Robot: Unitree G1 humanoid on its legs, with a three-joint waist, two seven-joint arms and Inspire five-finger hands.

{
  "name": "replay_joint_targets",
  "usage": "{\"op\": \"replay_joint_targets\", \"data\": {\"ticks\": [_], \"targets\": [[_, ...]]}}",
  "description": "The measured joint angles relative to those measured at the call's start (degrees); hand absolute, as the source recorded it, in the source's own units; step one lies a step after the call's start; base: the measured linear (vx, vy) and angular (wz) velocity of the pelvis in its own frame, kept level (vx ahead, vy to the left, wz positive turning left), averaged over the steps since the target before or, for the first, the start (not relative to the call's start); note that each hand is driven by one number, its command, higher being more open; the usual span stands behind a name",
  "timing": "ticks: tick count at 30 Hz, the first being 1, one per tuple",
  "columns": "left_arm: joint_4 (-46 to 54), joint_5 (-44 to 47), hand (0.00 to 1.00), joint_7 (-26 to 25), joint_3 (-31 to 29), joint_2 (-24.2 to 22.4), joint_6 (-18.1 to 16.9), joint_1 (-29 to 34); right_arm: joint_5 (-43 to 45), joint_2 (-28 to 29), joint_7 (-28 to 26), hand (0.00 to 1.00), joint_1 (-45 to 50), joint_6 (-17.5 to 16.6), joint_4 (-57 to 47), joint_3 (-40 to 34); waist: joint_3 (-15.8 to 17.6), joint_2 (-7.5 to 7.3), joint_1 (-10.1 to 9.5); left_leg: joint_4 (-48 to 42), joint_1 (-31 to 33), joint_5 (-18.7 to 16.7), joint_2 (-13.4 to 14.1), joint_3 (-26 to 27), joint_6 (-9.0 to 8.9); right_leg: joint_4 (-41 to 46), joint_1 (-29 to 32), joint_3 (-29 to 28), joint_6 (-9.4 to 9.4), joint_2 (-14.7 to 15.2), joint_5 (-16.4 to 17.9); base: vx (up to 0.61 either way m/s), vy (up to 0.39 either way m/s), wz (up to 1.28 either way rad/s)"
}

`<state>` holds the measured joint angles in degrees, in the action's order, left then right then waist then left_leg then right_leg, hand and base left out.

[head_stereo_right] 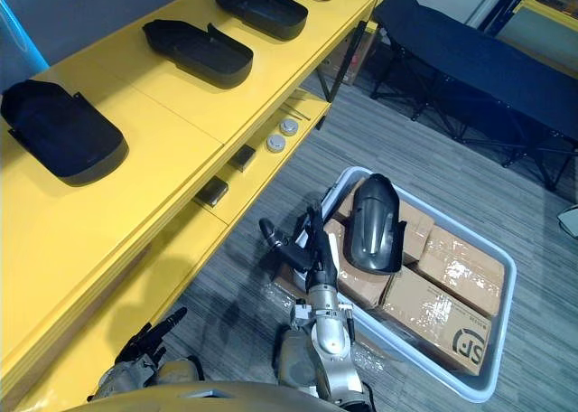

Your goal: Walk over and take three plastic housings, then place them on the shelf

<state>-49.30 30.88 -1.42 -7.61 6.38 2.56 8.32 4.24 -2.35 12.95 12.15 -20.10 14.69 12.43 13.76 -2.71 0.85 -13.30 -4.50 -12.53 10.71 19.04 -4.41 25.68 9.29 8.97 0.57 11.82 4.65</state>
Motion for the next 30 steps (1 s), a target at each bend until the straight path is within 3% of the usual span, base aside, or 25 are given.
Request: {"op": "replay_joint_targets", "data": {"ticks": [1, 2, 4, 5, 6, 8, 9, 11, 15, 17, 22, 24, 26, 28, 30], "targets": [[-0.13, -0.06, 1.00, 0.35, -0.06, 0.53, 0.00, -0.04, -1.31, 0.03, 0.44, 1.00, 0.03, 0.93, 1.14, 0.12, -0.08, -0.20, -0.47, -0.80, 0.13, 0.14, 0.71, 0.77, -0.26, -1.59, -0.66, 0.32, -1.42, -0.19, -0.33, 0.00, -0.220, -0.43], [-0.41, -0.04, 1.00, 0.36, -0.09, 0.59, -0.11, -0.01, -1.88, -0.20, 0.56, 1.00, 0.12, 1.33, 1.44, 0.17, -0.21, -0.41, -0.62, -1.11, 0.07, 0.46, 1.35, 1.35, -0.80, -2.47, -0.91, 1.88, -1.50, -0.55, -0.28, -0.02, -0.248, -0.55], [-1.68, 0.07, 1.00, 0.90, -0.06, 0.09, -1.51, 0.85, -3.90, -1.94, 0.76, 1.00, 0.91, 1.59, 1.07, 0.33, -0.13, 1.30, -0.49, -2.90, 0.07, 0.89, 4.60, 4.19, -1.57, -9.85, -4.38, 7.01, -2.39, -3.18, -0.08, -0.03, -0.245, -0.68], [-2.03, 0.07, 1.00, 0.93, -0.06, 0.15, -1.81, 0.86, -3.86, -2.41, 0.67, 1.00, 1.23, 1.75, 0.53, 0.32, -0.13, 1.36, -0.49, -3.51, 0.07, 0.98, 5.03, 4.83, -1.73, -12.20, -5.52, 8.95, -3.73, -3.44, 0.35, -0.04, -0.259, -0.52], [-2.39, 0.14, 1.00, 0.47, -0.02, -0.43, -2.62, 0.86, -3.77, -3.64, 0.29, 1.00, 1.38, 2.03, -0.24, -0.11, 0.71, 2.75, 0.31, -4.82, 0.15, 1.70, 6.92, 5.25, -2.25, -16.27, -7.91, 10.31, -3.85, -5.50, -2.09, -0.06, -0.282, -0.29], [-2.45, 1.46, 1.00, 0.37, 0.01, -0.91, -4.18, 2.33, -3.73, -5.31, -0.46, 1.00, 3.78, 2.23, -3.25, -0.78, 0.75, 3.63, 0.97, -6.54, 0.33, 3.50, 7.84, 5.85, -1.54, -23.04, -11.52, 8.82, -2.81, -7.67, -5.42, -0.06, -0.216, -0.33], [-2.45, 2.54, 1.00, 0.37, 0.27, -1.24, -4.59, 2.89, -3.72, -6.03, -0.60, 1.00, 4.37, 2.23, -4.27, -1.05, 0.76, 3.45, 0.98, -6.06, 0.29, 3.47, 7.49, 5.63, -1.56, -24.00, -11.56, 7.73, -2.89, -7.87, -5.73, -0.05, -0.063, -0.62], [-2.71, 4.86, 1.00, 1.04, 1.25, -2.15, -4.72, 3.90, -3.71, -7.48, -1.31, 1.00, 4.96, 2.23, -6.45, -2.73, 0.44, 4.45, 0.80, -2.89, 0.16, 4.07, 3.07, 1.47, -0.65, -26.20, -10.80, 3.66, -2.97, -7.90, -7.26, -0.04, -0.017, -0.82], [-2.98, 4.44, 1.00, 2.97, 2.84, -1.91, -5.38, 5.02, -3.07, -7.58, -1.24, 1.00, 5.33, 2.26, -6.62, -2.99, 0.03, 4.95, 0.83, 1.74, -1.61, 4.05, -0.12, -2.41, -0.75, -28.03, -9.18, 0.03, -3.70, -7.67, -9.25, -0.05, 0.061, -0.57], [-2.91, 2.99, 1.00, 3.17, 2.87, -1.34, -6.14, 5.00, -3.48, -6.93, -0.78, 1.00, 5.00, 2.24, -6.66, -3.37, 0.49, 4.04, 0.65, 2.67, -1.65, 3.96, -1.84, -3.89, -0.89, -30.55, -9.03, -1.12, -4.80, -6.91, -11.89, -0.06, 0.108, -0.32], [-2.71, -6.85, 1.00, 2.01, 3.24, -0.11, -7.35, 5.20, -3.02, -6.90, 2.88, 1.00, 4.07, 2.24, -10.90, -4.44, 0.64, 3.89, 0.63, 3.43, -1.76, 0.33, -3.22, -5.48, -1.44, -30.58, -6.84, -3.23, -5.83, -6.16, -13.03, -0.09, 0.128, -0.23], [-2.50, -6.80, 1.00, 1.95, 3.92, 1.04, -7.35, 5.07, -3.44, -6.78, 3.96, 1.00, 2.35, 2.26, -13.79, -6.20, 1.58, 2.27, 0.62, 3.48, -1.53, -0.10, -4.14, -4.20, -1.14, -30.58, -5.73, -3.89, -5.49, -5.38, -13.98, -0.08, 0.109, -0.35], [-2.42, -6.79, 1.00, 1.89, 4.59, 1.73, -7.46, 4.96, -3.53, -6.91, 4.68, 1.00, 1.34, 2.26, -15.11, -8.73, 1.69, 1.77, 0.70, 2.74, -0.45, -0.54, -4.29, -3.75, -1.00, -30.57, -4.64, -3.88, -5.47, -5.14, -14.36, -0.03, 0.051, -0.17], [-2.28, -6.79, 1.00, 1.88, 4.71, 1.90, -7.60, 4.36, -3.88, -7.22, 6.22, 1.00, -0.68, 2.41, -15.17, -11.99, 2.36, 1.91, 0.75, 1.89, 0.35, -0.83, -4.24, -3.95, -0.95, -30.56, -4.15, -3.82, -5.88, -5.14, -15.35, 0.02, 0.014, -0.05], [-1.39, -6.79, 1.00, 1.90, 4.92, 1.59, -7.80, 3.82, -3.91, -9.21, 8.03, 1.00, -3.29, 2.91, -15.17, -14.63, 3.14, 2.93, 0.80, 1.33, 1.65, -1.03, -4.26, -4.76, -0.66, -30.41, -3.47, -3.71, -5.88, -5.16, -15.73, 0.03, -0.010, 0.01]]}}
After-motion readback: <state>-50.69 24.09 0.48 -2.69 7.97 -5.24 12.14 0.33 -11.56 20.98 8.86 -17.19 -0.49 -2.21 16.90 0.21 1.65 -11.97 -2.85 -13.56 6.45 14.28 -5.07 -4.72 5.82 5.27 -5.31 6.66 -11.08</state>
